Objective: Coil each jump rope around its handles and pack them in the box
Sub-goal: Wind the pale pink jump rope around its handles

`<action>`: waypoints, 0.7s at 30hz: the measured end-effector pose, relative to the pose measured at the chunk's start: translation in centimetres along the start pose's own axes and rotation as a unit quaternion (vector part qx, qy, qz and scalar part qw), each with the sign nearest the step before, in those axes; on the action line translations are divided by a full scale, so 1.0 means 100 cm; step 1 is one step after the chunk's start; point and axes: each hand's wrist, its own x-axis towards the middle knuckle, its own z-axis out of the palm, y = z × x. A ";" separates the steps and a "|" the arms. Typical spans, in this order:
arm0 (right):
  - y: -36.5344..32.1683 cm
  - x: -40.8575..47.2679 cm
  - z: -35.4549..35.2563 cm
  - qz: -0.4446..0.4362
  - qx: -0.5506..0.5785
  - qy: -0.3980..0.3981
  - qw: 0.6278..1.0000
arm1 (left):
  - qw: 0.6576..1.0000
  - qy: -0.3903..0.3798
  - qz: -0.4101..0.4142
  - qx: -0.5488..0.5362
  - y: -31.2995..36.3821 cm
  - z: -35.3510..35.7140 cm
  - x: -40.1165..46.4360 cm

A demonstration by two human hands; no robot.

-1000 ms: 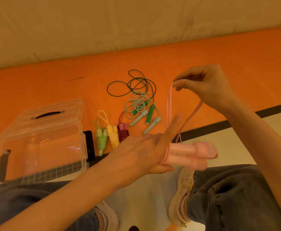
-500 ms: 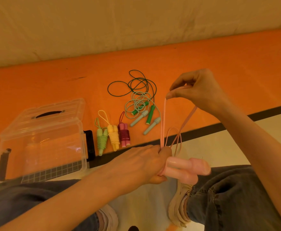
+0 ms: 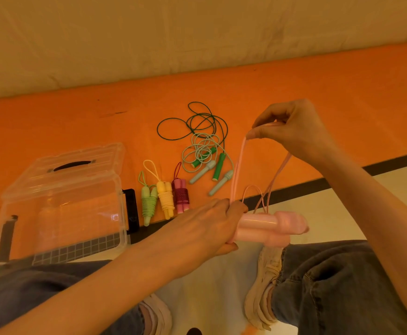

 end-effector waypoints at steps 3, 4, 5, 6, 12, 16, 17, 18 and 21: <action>-0.001 -0.001 0.002 -0.003 -0.017 -0.011 1.000 | 0.999 -0.026 -0.003 0.032 0.001 0.000 0.002; -0.001 -0.001 0.003 -0.004 -0.021 -0.014 1.000 | 0.999 -0.029 -0.005 0.034 0.001 -0.001 0.003; -0.001 -0.001 0.003 -0.006 -0.024 -0.016 1.000 | 0.999 -0.029 -0.006 0.035 0.001 -0.001 0.002; 0.000 0.000 0.004 -0.006 -0.025 -0.017 1.000 | 0.999 -0.023 -0.006 0.038 0.000 -0.001 0.001; 0.006 0.001 0.001 0.018 -0.006 -0.011 1.000 | 0.994 0.089 0.046 0.032 -0.006 -0.002 0.000; 0.009 0.000 -0.003 0.030 0.034 -0.034 0.998 | 0.985 0.153 0.043 0.060 -0.006 -0.010 0.003; 0.010 0.000 -0.004 0.036 0.044 -0.034 0.998 | 0.982 0.169 0.038 0.072 -0.006 -0.012 0.004; 0.010 0.000 -0.005 0.041 0.051 -0.032 0.997 | 0.979 0.182 0.031 0.086 -0.007 -0.013 0.005; 0.011 0.000 -0.006 0.053 0.057 -0.033 0.996 | 0.967 0.212 0.018 0.141 -0.008 -0.015 0.007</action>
